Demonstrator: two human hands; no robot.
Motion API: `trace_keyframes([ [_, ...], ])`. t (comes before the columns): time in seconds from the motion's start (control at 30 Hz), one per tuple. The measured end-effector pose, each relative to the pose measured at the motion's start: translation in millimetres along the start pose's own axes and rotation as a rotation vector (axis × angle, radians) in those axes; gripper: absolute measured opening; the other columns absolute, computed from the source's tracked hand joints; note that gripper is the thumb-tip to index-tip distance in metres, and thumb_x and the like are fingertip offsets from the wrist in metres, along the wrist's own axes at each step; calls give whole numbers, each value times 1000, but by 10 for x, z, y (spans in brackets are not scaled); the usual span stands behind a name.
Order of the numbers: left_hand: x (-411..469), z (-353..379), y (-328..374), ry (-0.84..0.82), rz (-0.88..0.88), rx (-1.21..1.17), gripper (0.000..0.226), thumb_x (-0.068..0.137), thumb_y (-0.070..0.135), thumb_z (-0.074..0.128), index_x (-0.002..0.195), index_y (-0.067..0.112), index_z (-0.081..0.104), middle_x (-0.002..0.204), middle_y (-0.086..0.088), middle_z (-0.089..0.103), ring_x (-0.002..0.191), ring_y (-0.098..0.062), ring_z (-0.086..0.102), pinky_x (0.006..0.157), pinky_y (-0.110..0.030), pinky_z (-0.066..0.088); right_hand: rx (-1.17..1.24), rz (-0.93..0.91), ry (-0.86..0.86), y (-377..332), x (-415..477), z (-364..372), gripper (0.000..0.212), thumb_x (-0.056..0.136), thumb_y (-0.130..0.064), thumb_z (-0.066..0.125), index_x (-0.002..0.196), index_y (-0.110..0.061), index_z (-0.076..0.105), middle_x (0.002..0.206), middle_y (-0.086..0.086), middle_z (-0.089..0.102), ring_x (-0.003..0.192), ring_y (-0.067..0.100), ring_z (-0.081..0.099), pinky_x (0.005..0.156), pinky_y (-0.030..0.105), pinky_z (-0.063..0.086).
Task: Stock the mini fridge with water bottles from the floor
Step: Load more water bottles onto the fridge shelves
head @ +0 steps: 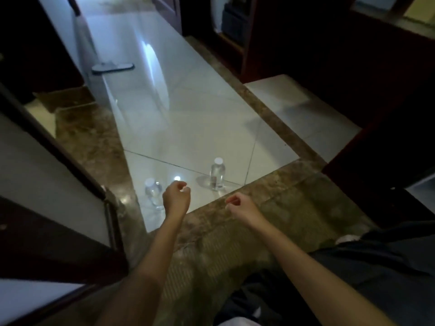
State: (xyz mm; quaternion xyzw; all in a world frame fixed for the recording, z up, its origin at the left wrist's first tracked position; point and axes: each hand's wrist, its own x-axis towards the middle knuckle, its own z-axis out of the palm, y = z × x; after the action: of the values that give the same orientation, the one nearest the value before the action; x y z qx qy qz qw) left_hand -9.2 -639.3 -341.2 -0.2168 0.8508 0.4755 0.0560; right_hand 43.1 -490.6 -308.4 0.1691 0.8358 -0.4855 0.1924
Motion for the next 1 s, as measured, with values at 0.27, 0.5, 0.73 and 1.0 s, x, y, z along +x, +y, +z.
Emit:
trace_keyframes([
  [0.27, 882, -179, -639, 28, -25, 391, 48, 94, 15, 44, 139, 7, 30, 150, -14, 25, 140, -33, 20, 108, -44, 31, -150, -94, -181, -191, 148, 483, 33, 93, -18, 49, 125, -10, 50, 122, 10, 56, 93, 13, 52, 67, 15, 44],
  [0.5, 1230, -230, -776, -5, 66, 542, 34, 94, 16, 45, 126, 3, 43, 131, -19, 44, 121, -34, 43, 93, -41, 43, -196, -53, -164, -115, 229, 590, 31, 94, -17, 49, 124, -9, 51, 122, 11, 57, 93, 12, 52, 69, 14, 43],
  [0.73, 1067, -113, -851, -120, 143, 504, 28, 90, 11, 56, 113, 3, 44, 124, -18, 38, 87, -29, 57, 77, -31, 49, -202, 5, -143, 40, 272, 580, 27, 94, -13, 48, 119, -8, 53, 122, 11, 56, 97, 14, 50, 71, 18, 43],
  [1.0, 649, 71, -578, -91, 123, 280, 34, 82, 18, 66, 108, 2, 52, 116, -16, 46, 96, -28, 54, 78, -28, 44, -251, 46, -118, 250, 184, 126, 26, 93, -14, 49, 118, -9, 54, 122, 9, 57, 104, 15, 54, 83, 21, 43],
])
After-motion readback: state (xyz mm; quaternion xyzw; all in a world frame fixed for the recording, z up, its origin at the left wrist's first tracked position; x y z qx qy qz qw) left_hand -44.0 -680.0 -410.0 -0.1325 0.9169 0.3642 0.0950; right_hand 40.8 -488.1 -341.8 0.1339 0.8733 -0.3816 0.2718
